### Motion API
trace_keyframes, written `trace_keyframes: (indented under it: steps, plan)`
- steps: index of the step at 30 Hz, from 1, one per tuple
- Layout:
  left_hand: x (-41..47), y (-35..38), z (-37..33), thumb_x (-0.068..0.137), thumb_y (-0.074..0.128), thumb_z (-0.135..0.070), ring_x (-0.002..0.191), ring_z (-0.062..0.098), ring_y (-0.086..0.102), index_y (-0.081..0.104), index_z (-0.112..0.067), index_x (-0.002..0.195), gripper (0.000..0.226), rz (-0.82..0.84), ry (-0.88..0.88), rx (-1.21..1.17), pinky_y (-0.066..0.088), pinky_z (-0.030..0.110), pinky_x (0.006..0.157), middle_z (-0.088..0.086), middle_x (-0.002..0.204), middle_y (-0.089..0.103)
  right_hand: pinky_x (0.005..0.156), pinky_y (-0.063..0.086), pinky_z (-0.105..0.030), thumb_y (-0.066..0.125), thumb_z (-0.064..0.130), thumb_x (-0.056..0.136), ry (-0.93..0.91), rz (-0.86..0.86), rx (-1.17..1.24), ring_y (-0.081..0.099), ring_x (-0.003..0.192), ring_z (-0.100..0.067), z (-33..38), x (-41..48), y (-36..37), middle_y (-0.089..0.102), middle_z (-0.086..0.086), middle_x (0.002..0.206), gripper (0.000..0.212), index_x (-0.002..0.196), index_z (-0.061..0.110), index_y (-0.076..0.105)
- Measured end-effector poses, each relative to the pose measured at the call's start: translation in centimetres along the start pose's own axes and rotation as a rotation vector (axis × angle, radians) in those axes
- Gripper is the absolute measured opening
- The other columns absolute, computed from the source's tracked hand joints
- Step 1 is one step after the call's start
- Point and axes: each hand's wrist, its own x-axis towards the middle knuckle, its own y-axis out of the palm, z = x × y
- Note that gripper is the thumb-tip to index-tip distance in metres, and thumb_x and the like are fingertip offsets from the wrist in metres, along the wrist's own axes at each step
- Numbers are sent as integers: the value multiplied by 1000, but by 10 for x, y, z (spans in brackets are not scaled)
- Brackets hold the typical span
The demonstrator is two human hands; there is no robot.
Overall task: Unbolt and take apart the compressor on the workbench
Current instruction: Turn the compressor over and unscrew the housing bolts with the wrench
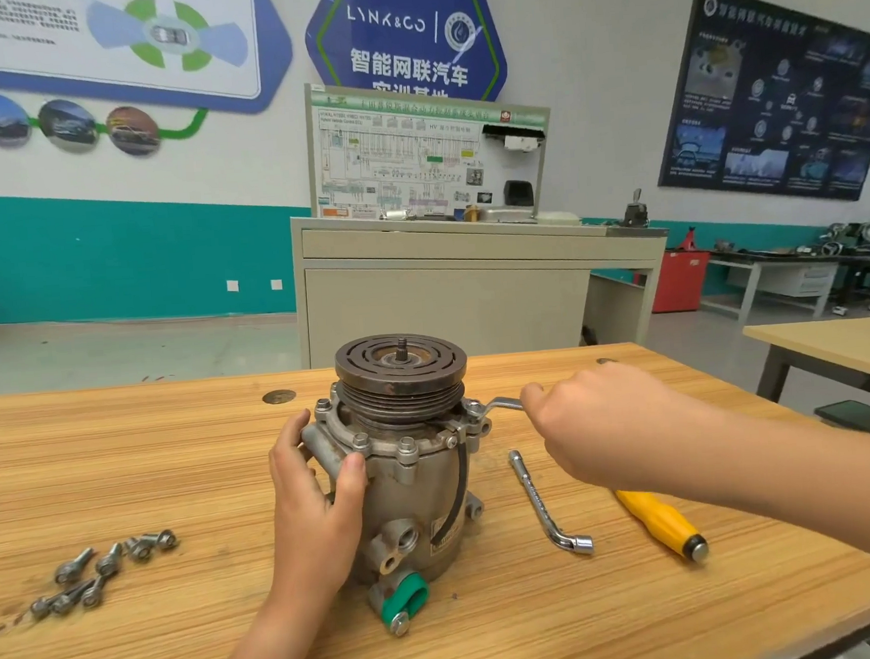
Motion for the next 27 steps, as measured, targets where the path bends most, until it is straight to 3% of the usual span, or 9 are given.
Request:
trace_keyframes:
  steps: [5, 11, 15, 17, 20, 22, 23, 25, 27]
  plan:
    - [0, 1, 0, 67, 42, -63, 129, 21, 41, 25, -44, 130, 69, -7, -11, 3, 38, 51, 104, -7, 139, 35, 36, 21, -26, 40, -4, 88, 9, 10, -58, 30, 44, -18, 7, 1, 6, 32, -3, 57, 50, 136, -6, 24]
    - [0, 1, 1, 68, 43, -63, 129, 19, 42, 25, -51, 126, 62, -5, -14, -2, 40, 50, 104, -9, 139, 35, 41, 25, -24, 42, 6, 93, -12, -43, -118, 37, 48, -11, -16, 18, 12, 39, 6, 59, 20, 113, 10, 45]
    - [1, 1, 1, 68, 43, -63, 128, 19, 42, 26, -52, 126, 62, -1, -15, -4, 41, 49, 103, -11, 137, 35, 67, 44, -29, 46, 6, 92, 24, -144, -6, 59, 81, -20, -13, 64, 26, 62, -1, 94, 19, 109, 12, 51]
    - [1, 0, 1, 68, 44, -63, 128, 19, 43, 25, -51, 126, 63, 1, -11, -1, 41, 49, 103, -11, 137, 35, 84, 42, -30, 43, 4, 92, -7, -263, 75, 58, 98, -22, -6, 86, 33, 62, -3, 108, 25, 114, 12, 52]
    - [1, -2, 1, 68, 45, -64, 128, 18, 42, 25, -50, 127, 65, 5, 0, 1, 41, 49, 103, -12, 137, 35, 93, 39, -26, 40, 6, 93, -45, -376, 166, 55, 108, -19, -3, 98, 37, 60, 0, 117, 31, 120, 15, 53]
    - [1, -2, 1, 68, 45, -64, 129, 18, 41, 24, -51, 128, 65, 10, -3, 2, 42, 49, 103, -11, 138, 35, 85, 47, -31, 39, 8, 95, 46, -411, 256, 58, 101, -21, -10, 88, 38, 64, -2, 111, 31, 123, 14, 51]
    - [0, -3, 0, 68, 45, -64, 129, 18, 41, 24, -51, 128, 65, 11, -6, 1, 42, 48, 103, -10, 139, 35, 73, 49, -33, 39, 12, 97, 116, -457, 352, 60, 90, -22, -13, 79, 39, 65, -3, 99, 29, 124, 12, 50]
    - [0, -2, 0, 68, 45, -64, 130, 17, 40, 24, -51, 128, 65, 11, -7, -1, 41, 48, 103, -9, 140, 35, 51, 39, -31, 39, 21, 99, 190, -545, 542, 54, 64, -20, -15, 55, 38, 57, 2, 72, 27, 122, 11, 48]
    - [0, -1, 0, 68, 45, -64, 130, 17, 39, 24, -51, 128, 65, 6, -6, -2, 40, 48, 104, -9, 139, 34, 46, 35, -29, 36, 25, 99, 173, -507, 556, 49, 57, -18, -16, 31, 39, 51, 4, 65, 28, 122, 15, 46]
